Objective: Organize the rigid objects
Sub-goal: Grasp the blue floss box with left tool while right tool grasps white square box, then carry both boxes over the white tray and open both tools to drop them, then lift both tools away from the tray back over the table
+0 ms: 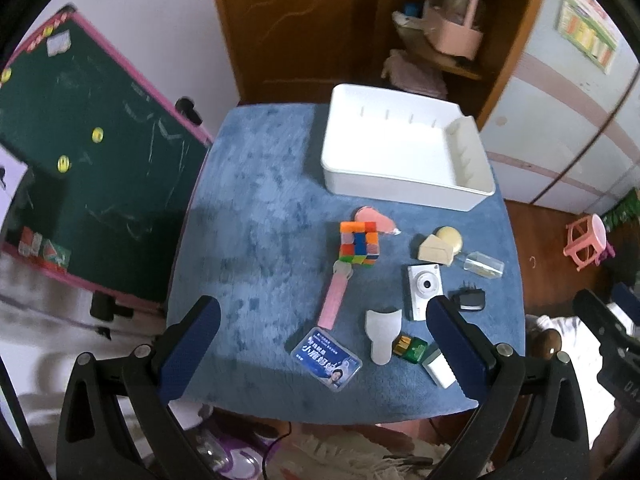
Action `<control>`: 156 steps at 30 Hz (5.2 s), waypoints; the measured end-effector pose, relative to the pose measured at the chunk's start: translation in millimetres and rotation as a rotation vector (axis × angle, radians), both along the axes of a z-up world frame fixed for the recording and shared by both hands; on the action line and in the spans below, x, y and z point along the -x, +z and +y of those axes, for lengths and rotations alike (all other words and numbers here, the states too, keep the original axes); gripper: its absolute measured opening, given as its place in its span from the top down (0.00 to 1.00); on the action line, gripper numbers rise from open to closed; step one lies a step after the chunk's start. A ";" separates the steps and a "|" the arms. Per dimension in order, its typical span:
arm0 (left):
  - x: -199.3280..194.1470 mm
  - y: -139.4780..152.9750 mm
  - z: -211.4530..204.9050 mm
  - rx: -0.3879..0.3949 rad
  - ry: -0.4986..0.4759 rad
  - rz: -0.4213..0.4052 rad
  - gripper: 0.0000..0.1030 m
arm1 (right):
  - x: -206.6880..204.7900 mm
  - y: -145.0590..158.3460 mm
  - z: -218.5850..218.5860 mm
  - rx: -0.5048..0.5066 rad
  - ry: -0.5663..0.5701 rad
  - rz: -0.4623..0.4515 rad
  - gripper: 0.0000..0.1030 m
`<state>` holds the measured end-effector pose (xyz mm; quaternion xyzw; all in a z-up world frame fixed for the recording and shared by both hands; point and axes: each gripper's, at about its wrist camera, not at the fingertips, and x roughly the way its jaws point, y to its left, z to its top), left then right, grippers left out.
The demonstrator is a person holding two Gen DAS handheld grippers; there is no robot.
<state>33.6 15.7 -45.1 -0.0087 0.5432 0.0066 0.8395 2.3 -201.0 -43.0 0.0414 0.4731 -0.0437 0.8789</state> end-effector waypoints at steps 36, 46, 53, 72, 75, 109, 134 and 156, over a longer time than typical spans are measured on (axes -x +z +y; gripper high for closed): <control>4.6 -238.3 26.9 0.154 0.399 0.519 0.01 | -1.2 -248.0 20.6 0.119 0.420 0.464 0.18; 9.0 -271.8 14.9 0.173 0.522 0.545 0.08 | 11.8 -272.3 25.4 0.128 0.474 0.502 0.27; 16.8 -280.7 9.1 0.166 0.574 0.539 0.05 | 18.3 -287.7 18.2 0.088 0.489 0.520 0.31; 18.2 -234.9 1.5 0.201 0.426 0.504 0.34 | 16.7 -273.4 31.4 0.188 0.553 0.429 0.46; 17.4 -200.6 -4.4 0.148 0.364 0.412 0.34 | 11.3 -253.8 21.1 0.168 0.538 0.391 0.46; -266.8 -31.6 -77.9 0.002 -0.183 -0.143 0.34 | -244.5 -1.1 -39.6 -0.003 0.009 -0.122 0.46; -274.7 -203.1 -125.3 -0.174 -0.273 0.186 0.33 | -326.0 -224.9 -20.5 -0.060 -0.079 0.327 0.45; -252.4 -98.9 -103.7 -0.098 -0.186 0.028 0.02 | -293.2 -157.3 -12.5 -0.016 -0.016 0.166 0.31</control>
